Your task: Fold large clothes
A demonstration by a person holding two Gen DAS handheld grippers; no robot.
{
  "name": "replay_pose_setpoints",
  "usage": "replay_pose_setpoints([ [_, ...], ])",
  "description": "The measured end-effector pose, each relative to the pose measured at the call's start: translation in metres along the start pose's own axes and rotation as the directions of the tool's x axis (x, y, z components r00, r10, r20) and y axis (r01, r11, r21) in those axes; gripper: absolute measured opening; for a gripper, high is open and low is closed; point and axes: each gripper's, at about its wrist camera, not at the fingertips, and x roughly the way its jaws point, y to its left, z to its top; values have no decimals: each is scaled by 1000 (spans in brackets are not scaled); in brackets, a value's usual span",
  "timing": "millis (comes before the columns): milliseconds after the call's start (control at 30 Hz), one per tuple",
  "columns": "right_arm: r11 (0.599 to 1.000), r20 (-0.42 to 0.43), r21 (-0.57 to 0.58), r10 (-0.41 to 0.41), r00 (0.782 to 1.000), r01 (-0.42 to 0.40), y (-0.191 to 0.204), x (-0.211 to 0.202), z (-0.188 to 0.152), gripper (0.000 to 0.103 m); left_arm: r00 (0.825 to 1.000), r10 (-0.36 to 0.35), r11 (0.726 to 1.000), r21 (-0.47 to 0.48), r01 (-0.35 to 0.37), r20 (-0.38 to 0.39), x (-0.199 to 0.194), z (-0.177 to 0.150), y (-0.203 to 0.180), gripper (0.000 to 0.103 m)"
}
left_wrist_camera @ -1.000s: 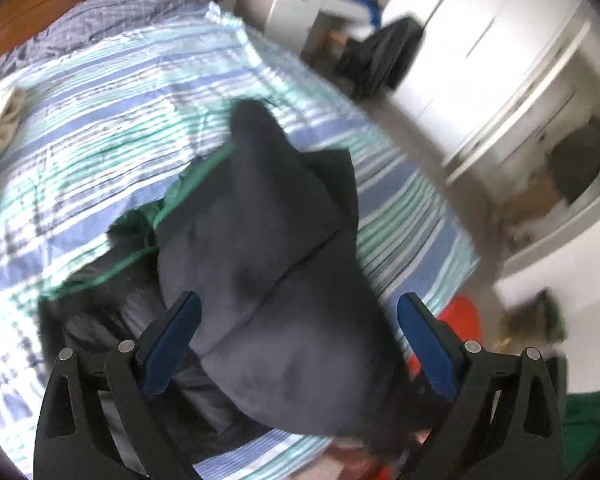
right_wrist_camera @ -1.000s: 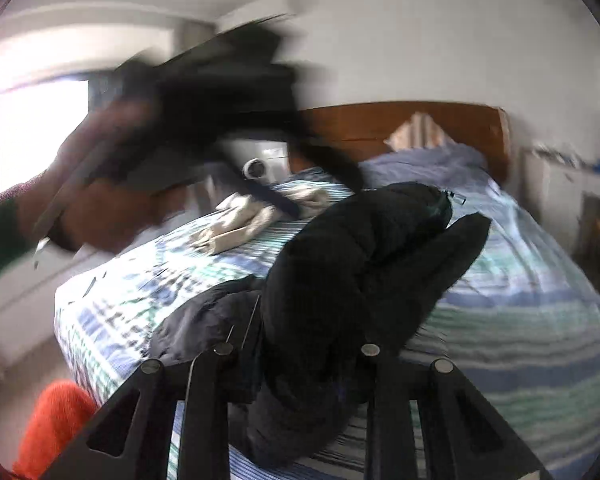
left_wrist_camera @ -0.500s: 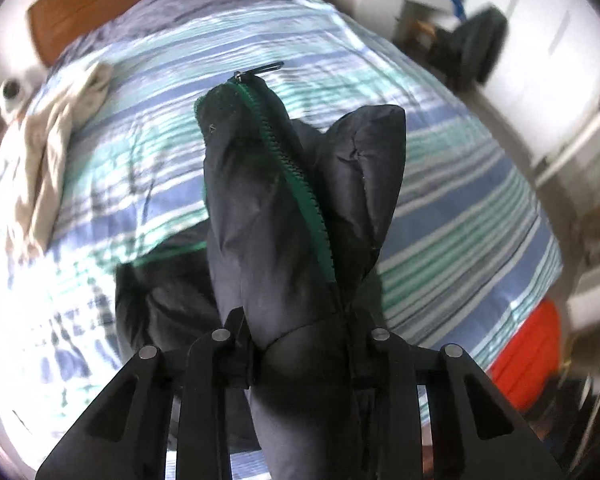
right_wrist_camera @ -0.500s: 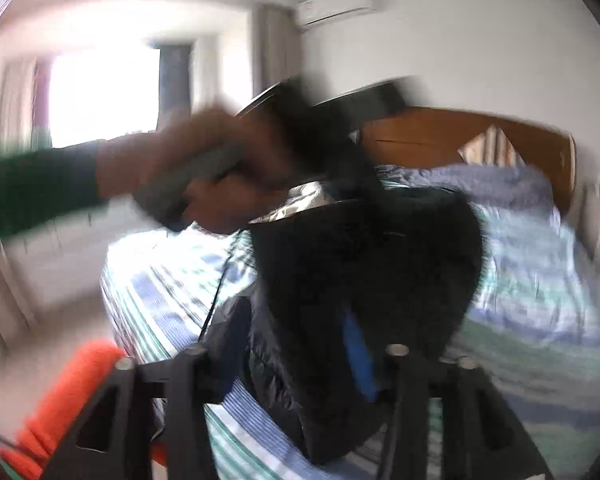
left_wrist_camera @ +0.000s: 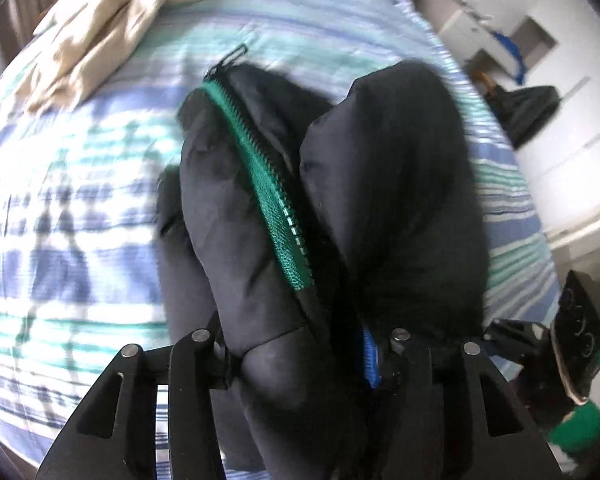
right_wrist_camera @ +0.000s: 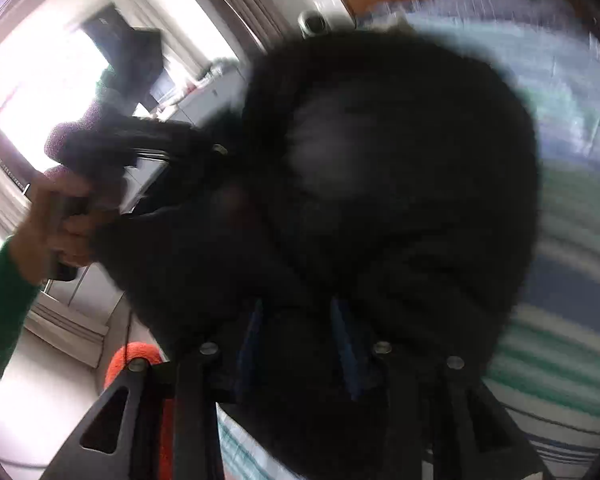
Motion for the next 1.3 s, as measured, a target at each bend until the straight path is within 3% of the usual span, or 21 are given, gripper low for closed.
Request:
replay_pose_setpoints([
  [133, 1000, -39, 8, -16, 999, 16, -3, 19, 2, 28, 997, -77, 987, -142, 75, -9, 30, -11, 34, 53],
  [267, 998, -113, -39, -45, 993, 41, 14, 5, 15, 29, 995, -101, 983, -155, 100, 1, 36, -18, 37, 53],
  [333, 997, -64, -62, -46, 997, 42, 24, -11, 37, 29, 993, -116, 980, -164, 117, 12, 38, -21, 42, 53],
  [433, 985, 49, -128, -109, 993, 115, 38, -27, 86, 32, 981, -193, 958, -212, 194, 28, 45, -24, 57, 53],
  [600, 973, 7, -166, -160, 987, 159, 32, 35, 163, 33, 968, -247, 940, -233, 249, 41, 51, -26, 66, 53],
  [667, 973, -73, -185, -150, 986, 135, 26, 88, 174, 33, 967, -253, 938, -232, 256, 44, 52, -29, 72, 53],
  [700, 971, -160, -179, -188, 969, 159, 18, 121, 173, 31, 967, -251, 939, -232, 254, 43, 53, -30, 73, 53],
  [800, 929, -241, -233, -340, 909, 286, 16, 169, 175, 28, 969, -245, 936, -251, 247, 38, 62, -31, 88, 53],
  [867, 918, -258, -240, -374, 891, 316, 15, 182, 179, 28, 965, -258, 931, -257, 259, 36, 68, -26, 91, 52],
  [967, 910, -254, -233, -396, 882, 342, 6, 186, 174, 28, 972, -234, 943, -236, 235, 34, 73, -20, 87, 52],
  [1167, 896, -200, -271, -409, 890, 351, 22, 160, 164, 31, 977, -210, 954, -211, 213, 36, 70, -18, 79, 52],
  [1233, 901, -163, -281, -384, 909, 330, 34, 127, 152, 31, 980, -195, 959, -203, 199, 43, 68, -21, 72, 53],
  [1300, 913, -101, -300, -319, 942, 277, 48, 77, 129, 32, 980, -192, 958, -208, 198, 50, 67, -22, 72, 53],
])
